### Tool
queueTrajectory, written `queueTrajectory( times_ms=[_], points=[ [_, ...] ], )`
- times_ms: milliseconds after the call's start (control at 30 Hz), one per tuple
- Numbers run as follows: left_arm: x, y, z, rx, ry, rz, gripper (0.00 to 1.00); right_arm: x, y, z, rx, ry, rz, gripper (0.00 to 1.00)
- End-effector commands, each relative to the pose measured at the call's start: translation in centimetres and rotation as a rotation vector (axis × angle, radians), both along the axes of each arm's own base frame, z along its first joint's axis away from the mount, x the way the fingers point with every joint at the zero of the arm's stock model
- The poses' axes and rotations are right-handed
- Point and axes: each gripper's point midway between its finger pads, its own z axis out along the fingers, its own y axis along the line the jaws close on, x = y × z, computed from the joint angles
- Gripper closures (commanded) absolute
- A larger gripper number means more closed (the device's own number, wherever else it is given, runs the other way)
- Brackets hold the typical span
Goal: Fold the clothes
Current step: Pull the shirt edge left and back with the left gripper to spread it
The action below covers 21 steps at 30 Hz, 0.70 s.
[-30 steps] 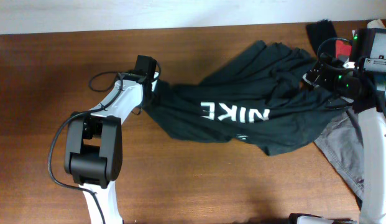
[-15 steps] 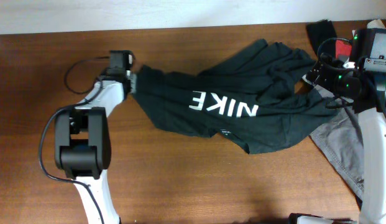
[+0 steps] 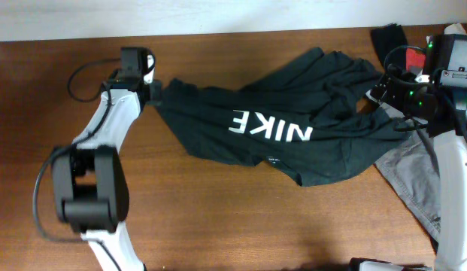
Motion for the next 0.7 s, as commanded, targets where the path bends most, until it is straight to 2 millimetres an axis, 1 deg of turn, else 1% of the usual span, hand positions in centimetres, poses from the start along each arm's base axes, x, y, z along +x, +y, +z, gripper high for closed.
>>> queueTrajectory(
  times_ms=[0, 100, 200, 233, 333, 433, 500, 600, 667],
  points=[
    [-1.6, -5.5, 5.4, -0.194, -0.04, -0.068, 0.99, 0.0, -0.2, -0.1, -0.004, 0.002, -0.006, 0.01],
    [-4.4, -8.9, 3.8, -0.291, 0.089, -0.075, 0.99, 0.0, -0.2, -0.1, -0.004, 0.002, -0.006, 0.01],
    [-6.6, -12.5, 1.7, -0.352, 0.191, -0.143, 0.99, 0.0, -0.2, -0.1, -0.004, 0.002, -0.006, 0.01],
    [-7.2, -13.5, 0.8, -0.358, 0.219, -0.164, 0.99, 0.0, -0.2, -0.1, -0.004, 0.002, -0.006, 0.01],
    [-8.7, -15.6, -1.5, -0.337, 0.283, -0.202, 0.99, 0.0, -0.2, -0.1, -0.004, 0.002, -0.006, 0.01],
    [-9.9, -17.4, -4.1, -0.318, 0.349, -0.232, 1.0, 0.0, -0.2, -0.1, -0.004, 0.002, -0.006, 0.01],
    [-10.6, -18.1, -5.8, -0.306, 0.389, -0.245, 0.99, 0.0, -0.2, -0.1, -0.004, 0.002, -0.006, 0.01],
    [-11.7, -18.6, -8.0, -0.286, 0.455, -0.248, 0.99, 0.0, -0.2, -0.1, -0.004, 0.002, -0.006, 0.01],
    [-12.6, -18.3, -9.0, -0.273, 0.502, -0.24, 0.99, 0.0, -0.2, -0.1, -0.004, 0.002, -0.006, 0.01]
  ],
)
